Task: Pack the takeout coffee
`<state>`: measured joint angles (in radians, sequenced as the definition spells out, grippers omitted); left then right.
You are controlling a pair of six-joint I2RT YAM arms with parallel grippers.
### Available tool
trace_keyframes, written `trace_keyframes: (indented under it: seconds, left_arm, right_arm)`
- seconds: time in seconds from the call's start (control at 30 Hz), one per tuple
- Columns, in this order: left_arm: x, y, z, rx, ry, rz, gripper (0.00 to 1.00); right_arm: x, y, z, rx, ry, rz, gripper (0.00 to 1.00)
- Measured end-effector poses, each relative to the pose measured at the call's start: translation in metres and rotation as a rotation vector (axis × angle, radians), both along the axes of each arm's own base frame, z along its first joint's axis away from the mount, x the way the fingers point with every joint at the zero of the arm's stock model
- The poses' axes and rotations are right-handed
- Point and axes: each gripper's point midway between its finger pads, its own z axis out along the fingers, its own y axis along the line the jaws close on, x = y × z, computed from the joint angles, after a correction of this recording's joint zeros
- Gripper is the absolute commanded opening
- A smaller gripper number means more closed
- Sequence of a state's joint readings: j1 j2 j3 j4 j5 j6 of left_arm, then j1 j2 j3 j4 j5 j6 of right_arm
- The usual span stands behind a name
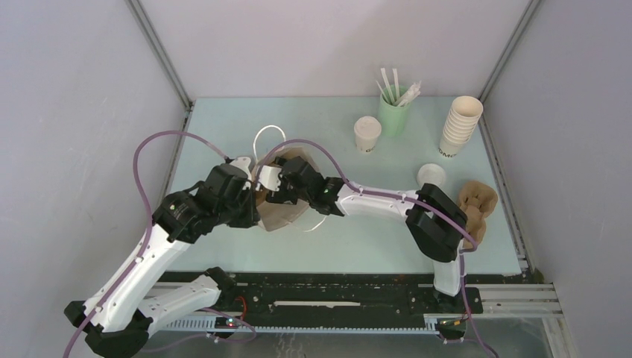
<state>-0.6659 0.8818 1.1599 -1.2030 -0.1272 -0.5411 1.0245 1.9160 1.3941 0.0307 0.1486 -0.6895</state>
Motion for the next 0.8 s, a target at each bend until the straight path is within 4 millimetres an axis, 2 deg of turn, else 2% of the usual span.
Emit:
trace_keyframes:
  seconds: [0.07,0.13,0.3,0.37,0.53,0.67,0.8]
  left_arm:
    - [0.002,0.000,0.001,-0.003,-0.009,0.003,0.00]
    - [0.003,0.000,0.002,-0.004,-0.013,0.005,0.00]
    - [0.002,0.001,0.001,0.003,-0.008,0.007,0.00]
    - [0.001,0.002,0.000,0.006,-0.007,0.009,0.00]
    - [-0.001,0.003,-0.001,0.010,0.002,0.008,0.00]
    - [-0.002,0.004,-0.002,0.013,0.008,0.009,0.00]
    - [-0.003,0.005,-0.002,0.014,0.014,0.014,0.00]
  right_arm:
    - [0.001,0.001,-0.001,0.004,0.019,-0.019,0.59]
    - [0.002,0.001,-0.002,0.008,0.035,-0.037,0.70]
    - [0.002,-0.001,-0.004,0.023,0.061,-0.076,0.88]
    - [0.001,-0.002,-0.004,0.027,0.062,-0.079,0.99]
    - [-0.002,-0.009,-0.003,0.020,0.053,-0.095,1.00]
    - [-0.008,-0.013,0.009,0.022,0.033,-0.093,1.00]
    - [-0.017,-0.014,0.021,0.022,0.021,-0.078,0.95]
